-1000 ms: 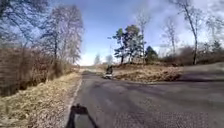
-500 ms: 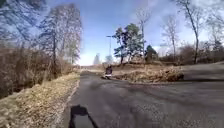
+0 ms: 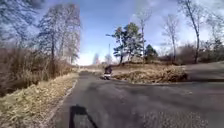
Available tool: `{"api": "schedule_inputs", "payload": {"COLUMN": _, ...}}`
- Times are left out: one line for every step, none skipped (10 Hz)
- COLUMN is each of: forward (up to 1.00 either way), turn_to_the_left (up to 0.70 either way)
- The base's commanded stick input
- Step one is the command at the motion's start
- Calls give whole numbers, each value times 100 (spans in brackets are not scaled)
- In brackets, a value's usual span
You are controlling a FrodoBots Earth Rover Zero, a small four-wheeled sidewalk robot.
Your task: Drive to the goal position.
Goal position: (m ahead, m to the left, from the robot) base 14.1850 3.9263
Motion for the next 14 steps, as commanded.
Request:
{"api": "schedule_inputs", "payload": {"forward": 70, "turn_to_the_left": 17}}
{"api": "schedule_inputs", "payload": {"forward": 70, "turn_to_the_left": 18}}
{"api": "schedule_inputs", "payload": {"forward": 70, "turn_to_the_left": 19}}
{"api": "schedule_inputs", "payload": {"forward": 70, "turn_to_the_left": 20}}
{"api": "schedule_inputs", "payload": {"forward": 70, "turn_to_the_left": 20}}
{"api": "schedule_inputs", "payload": {"forward": 70, "turn_to_the_left": 20}}
{"api": "schedule_inputs", "payload": {"forward": 70, "turn_to_the_left": 22}}
{"api": "schedule_inputs", "payload": {"forward": 70, "turn_to_the_left": 22}}
{"api": "schedule_inputs", "payload": {"forward": 70, "turn_to_the_left": 22}}
{"api": "schedule_inputs", "payload": {"forward": 70, "turn_to_the_left": 22}}
{"api": "schedule_inputs", "payload": {"forward": 70, "turn_to_the_left": 22}}
{"api": "schedule_inputs", "payload": {"forward": 70, "turn_to_the_left": 21}}
{"api": "schedule_inputs", "payload": {"forward": 70, "turn_to_the_left": 18}}
{"api": "schedule_inputs", "payload": {"forward": 70, "turn_to_the_left": 15}}
